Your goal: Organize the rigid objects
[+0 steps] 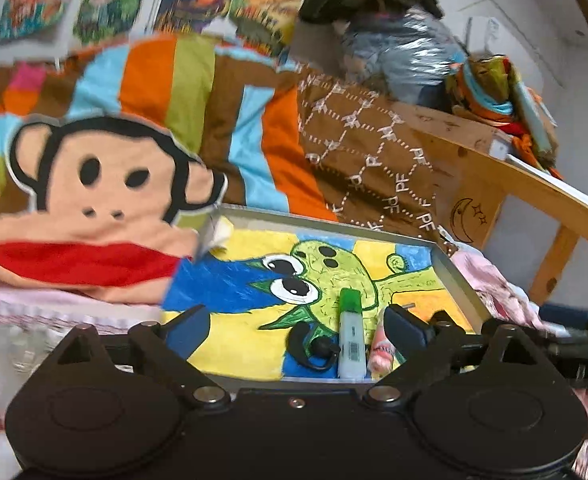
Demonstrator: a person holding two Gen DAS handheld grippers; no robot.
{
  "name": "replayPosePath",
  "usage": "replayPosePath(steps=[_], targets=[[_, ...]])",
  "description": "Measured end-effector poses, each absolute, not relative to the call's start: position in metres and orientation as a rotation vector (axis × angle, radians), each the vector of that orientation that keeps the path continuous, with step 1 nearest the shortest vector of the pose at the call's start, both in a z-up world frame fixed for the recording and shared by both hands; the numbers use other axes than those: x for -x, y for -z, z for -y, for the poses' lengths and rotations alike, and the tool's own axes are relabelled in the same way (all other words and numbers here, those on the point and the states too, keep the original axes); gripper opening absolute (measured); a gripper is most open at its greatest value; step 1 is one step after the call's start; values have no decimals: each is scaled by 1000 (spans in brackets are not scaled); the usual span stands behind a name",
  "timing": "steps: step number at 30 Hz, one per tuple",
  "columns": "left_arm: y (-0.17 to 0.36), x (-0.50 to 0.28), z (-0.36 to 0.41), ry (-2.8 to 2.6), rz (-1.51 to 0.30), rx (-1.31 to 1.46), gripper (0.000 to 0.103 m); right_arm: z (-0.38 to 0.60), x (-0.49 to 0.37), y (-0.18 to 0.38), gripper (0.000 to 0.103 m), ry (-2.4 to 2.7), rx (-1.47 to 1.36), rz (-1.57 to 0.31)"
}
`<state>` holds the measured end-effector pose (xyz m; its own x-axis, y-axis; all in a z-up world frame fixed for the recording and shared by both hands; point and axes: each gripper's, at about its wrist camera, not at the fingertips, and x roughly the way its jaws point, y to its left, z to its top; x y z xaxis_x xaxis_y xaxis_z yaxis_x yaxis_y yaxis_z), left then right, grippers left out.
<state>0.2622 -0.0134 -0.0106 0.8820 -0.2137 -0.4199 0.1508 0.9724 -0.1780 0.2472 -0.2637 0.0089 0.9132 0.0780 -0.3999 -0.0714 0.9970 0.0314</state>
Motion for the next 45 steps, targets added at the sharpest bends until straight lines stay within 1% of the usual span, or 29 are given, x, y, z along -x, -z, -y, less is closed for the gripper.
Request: replayPosePath(steps=[6, 9, 11, 18, 24, 28, 32, 37, 45], targets=[[-8, -208, 2, 167, -417, 125, 96, 257, -207, -21, 103, -64, -31, -394], [-15, -183, 0, 157, -398, 130, 102, 251, -186, -23, 103, -48, -24, -381], [-17, -167, 0, 155, -384, 122, 102, 247, -169, -22, 103, -39, -25, -382], [-15, -127, 3, 213, -418, 109, 102, 243, -104, -8, 103, 15, -42, -412], [-2, -93, -1, 223, -437, 76, 102, 250, -57, -13, 103, 86, -100, -359], [8, -77, -4, 208, -465, 40, 102, 256, -47, -8, 103, 120, -158, -347], [10, -69, -6, 211, -474, 15, 102, 256, -38, -1, 103, 130, -160, -347], [10, -70, -2, 223, -491, -2, 102, 248, -36, 7, 103, 114, -112, -363], [14, -76, -6, 195, -501, 11, 102, 242, -46, 11, 103, 90, -109, -380]])
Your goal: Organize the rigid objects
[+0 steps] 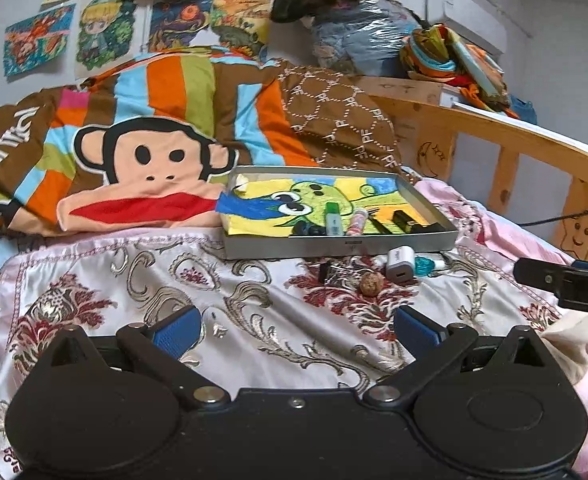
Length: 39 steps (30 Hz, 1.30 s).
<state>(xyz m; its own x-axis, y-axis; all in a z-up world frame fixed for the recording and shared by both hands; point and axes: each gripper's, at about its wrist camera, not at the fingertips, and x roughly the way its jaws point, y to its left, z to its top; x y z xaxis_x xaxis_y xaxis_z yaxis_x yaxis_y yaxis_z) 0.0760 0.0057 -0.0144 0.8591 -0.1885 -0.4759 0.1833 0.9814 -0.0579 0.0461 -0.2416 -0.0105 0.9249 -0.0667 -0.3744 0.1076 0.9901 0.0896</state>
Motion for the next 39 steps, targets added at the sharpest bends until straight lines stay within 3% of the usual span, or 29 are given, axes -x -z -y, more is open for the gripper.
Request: replayPosePath(steps=[39], targets=[[20, -84, -19, 126, -527, 50, 102, 229, -57, 11, 103, 42, -37, -408]])
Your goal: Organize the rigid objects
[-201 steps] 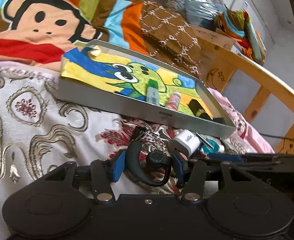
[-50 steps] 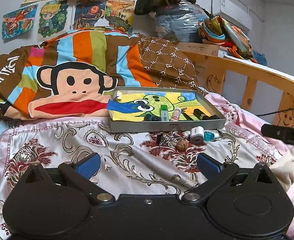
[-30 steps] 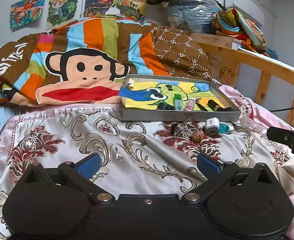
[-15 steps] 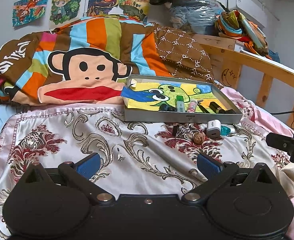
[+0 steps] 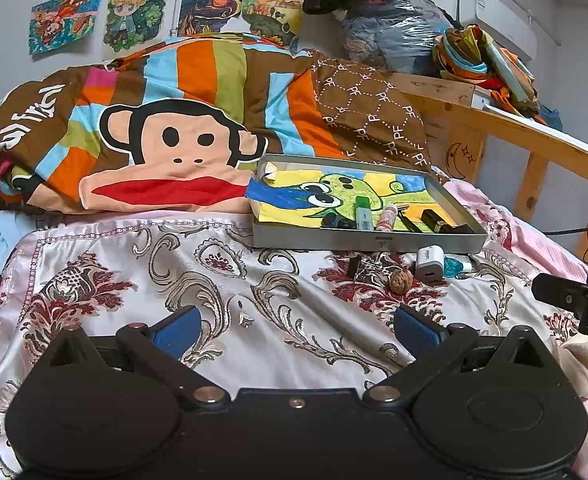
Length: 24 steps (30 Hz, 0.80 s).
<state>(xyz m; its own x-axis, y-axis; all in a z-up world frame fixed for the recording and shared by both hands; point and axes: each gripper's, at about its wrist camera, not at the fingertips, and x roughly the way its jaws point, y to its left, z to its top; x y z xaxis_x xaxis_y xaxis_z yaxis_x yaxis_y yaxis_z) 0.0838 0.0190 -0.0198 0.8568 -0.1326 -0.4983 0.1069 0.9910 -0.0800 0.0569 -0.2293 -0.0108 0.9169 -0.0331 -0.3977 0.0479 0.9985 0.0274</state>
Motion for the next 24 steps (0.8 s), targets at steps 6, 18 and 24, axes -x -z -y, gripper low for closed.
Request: replayPosePath(steps=[6, 18, 24], targets=[[18, -83, -19, 123, -520, 50, 102, 231, -57, 10, 103, 40, -35, -406], [15, -81, -16, 123, -511, 45, 102, 231, -56, 6, 103, 34, -24, -405], [11, -81, -13, 127, -504, 68, 102, 230, -56, 1, 103, 26, -8, -417]])
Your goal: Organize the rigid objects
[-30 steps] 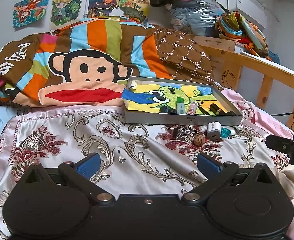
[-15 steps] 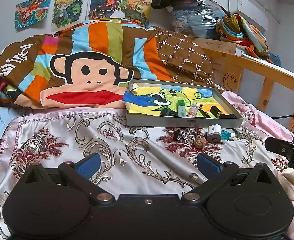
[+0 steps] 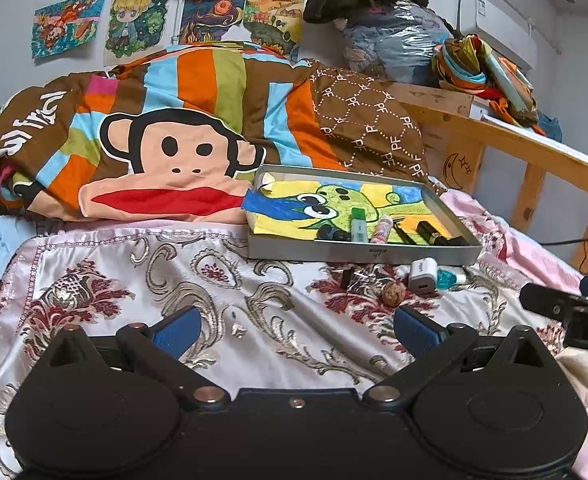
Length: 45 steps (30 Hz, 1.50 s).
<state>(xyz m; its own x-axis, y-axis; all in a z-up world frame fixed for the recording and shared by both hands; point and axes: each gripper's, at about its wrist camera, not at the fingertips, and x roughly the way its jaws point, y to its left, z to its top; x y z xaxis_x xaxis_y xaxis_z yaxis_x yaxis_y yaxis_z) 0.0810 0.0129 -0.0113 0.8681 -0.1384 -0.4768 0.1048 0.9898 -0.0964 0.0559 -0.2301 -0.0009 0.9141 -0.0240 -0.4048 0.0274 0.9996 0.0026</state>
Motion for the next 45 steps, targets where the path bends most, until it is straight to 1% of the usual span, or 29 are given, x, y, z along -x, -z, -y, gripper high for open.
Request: replayPosePath(steps=[10, 19, 24, 28, 35, 37, 38, 42, 45], targets=[[8, -96, 4, 135, -501, 72, 102, 235, -64, -6, 103, 10, -8, -431], [15, -121, 9, 113, -505, 93, 102, 241, -96, -2, 103, 27, 3, -452], [29, -152, 11, 124, -537, 78, 102, 253, -133, 18, 103, -39, -14, -480], [41, -183, 6, 144, -594, 133, 102, 262, -159, 38, 103, -50, 1, -514], [63, -224, 6, 265, -626, 155, 102, 277, -188, 57, 102, -73, -7, -530], [66, -232, 9, 314, -614, 141, 100, 276, -194, 61, 94, -84, 2, -523], [67, -236, 11, 332, -604, 131, 99, 277, -199, 64, 87, -90, -2, -528], [70, -251, 22, 378, -590, 95, 94, 273, -216, 76, 82, -121, -5, -557], [75, -261, 27, 397, -591, 102, 88, 272, -228, 80, 81, -142, -10, -559]])
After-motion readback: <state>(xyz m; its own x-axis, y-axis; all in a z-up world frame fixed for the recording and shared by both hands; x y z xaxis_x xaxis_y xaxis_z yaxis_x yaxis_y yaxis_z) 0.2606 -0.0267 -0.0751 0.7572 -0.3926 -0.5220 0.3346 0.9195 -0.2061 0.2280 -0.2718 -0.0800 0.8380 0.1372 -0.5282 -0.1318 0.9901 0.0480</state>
